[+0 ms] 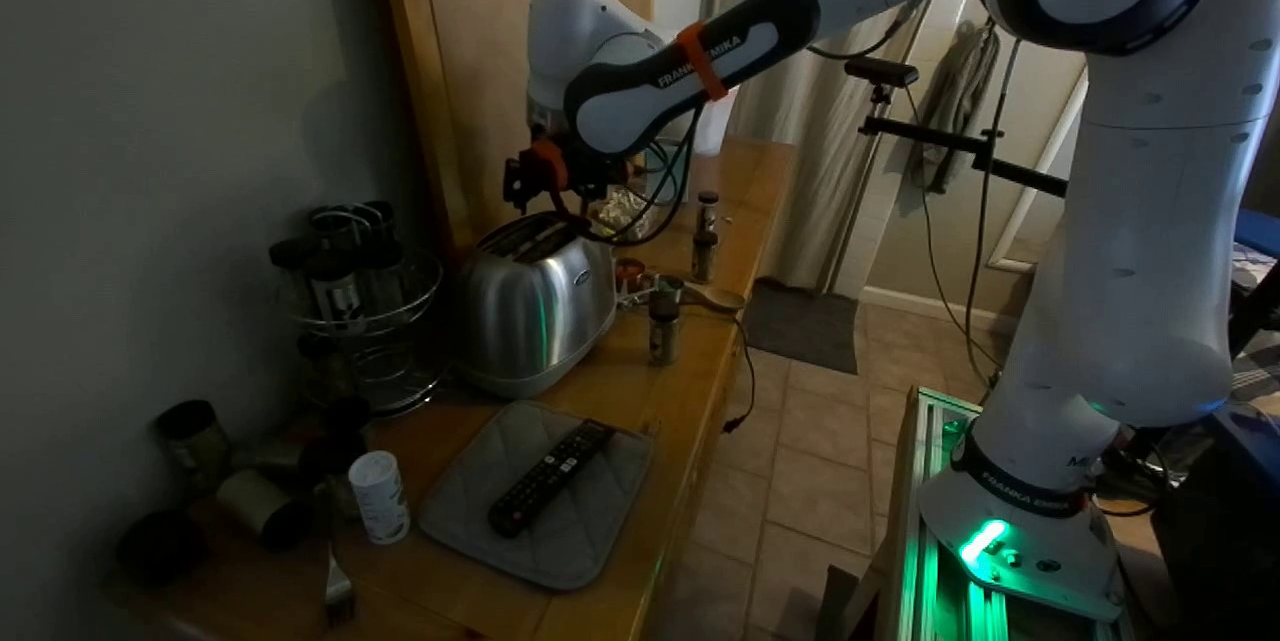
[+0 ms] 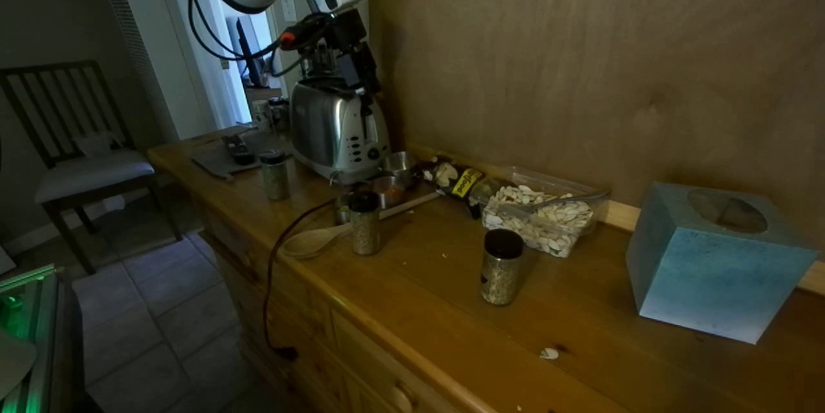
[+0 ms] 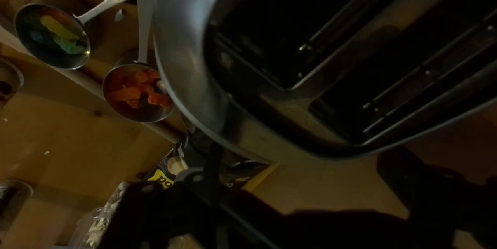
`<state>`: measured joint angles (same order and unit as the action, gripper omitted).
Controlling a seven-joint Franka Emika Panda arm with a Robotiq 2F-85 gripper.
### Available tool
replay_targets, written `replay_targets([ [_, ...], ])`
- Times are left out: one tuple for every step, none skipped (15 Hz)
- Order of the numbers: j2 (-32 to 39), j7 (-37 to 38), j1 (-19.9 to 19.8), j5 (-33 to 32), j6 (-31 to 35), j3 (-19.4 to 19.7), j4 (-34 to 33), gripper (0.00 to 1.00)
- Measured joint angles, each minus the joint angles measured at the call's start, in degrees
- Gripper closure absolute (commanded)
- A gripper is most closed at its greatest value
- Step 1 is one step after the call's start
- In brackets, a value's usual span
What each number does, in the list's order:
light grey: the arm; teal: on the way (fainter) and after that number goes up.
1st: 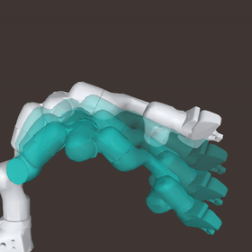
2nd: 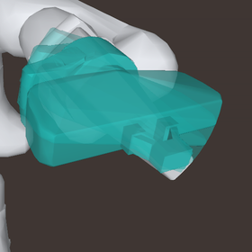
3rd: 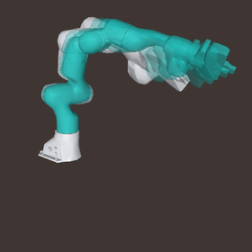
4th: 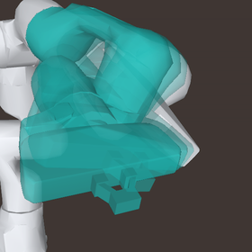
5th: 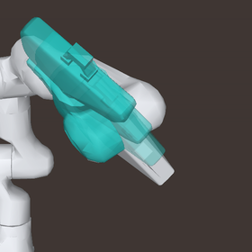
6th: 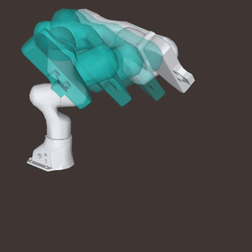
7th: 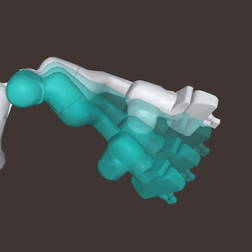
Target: Slide the toaster a little to the left side of the bale
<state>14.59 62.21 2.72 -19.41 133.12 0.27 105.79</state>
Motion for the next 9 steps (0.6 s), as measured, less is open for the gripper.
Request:
replay_targets([
  [0.0,-1.1,-0.03,0.94,-0.64,0.05,-0.25,0.0],
  [0.0,-2.03,-0.06,2.0,-1.27,0.14,-0.54,0.0],
  [0.01,-2.85,-0.1,3.06,-1.93,0.24,-0.86,0.0],
  [0.01,-3.65,-0.14,4.09,-2.72,0.31,-1.19,0.0],
  [0.01,-4.33,-0.18,5.03,-3.53,0.37,-1.51,0.0],
  [0.01,-5.06,-0.22,5.97,-4.41,0.44,-1.82,0.0],
  [0.01,-5.62,-0.23,6.66,-5.23,0.5,-2.13,0.0],
  [0.01,-5.9,-0.23,7.06,-5.96,0.52,-2.43,0.0],
  [0.01,-6.03,-0.23,7.3,-6.6,0.52,-2.62,0.0],
])
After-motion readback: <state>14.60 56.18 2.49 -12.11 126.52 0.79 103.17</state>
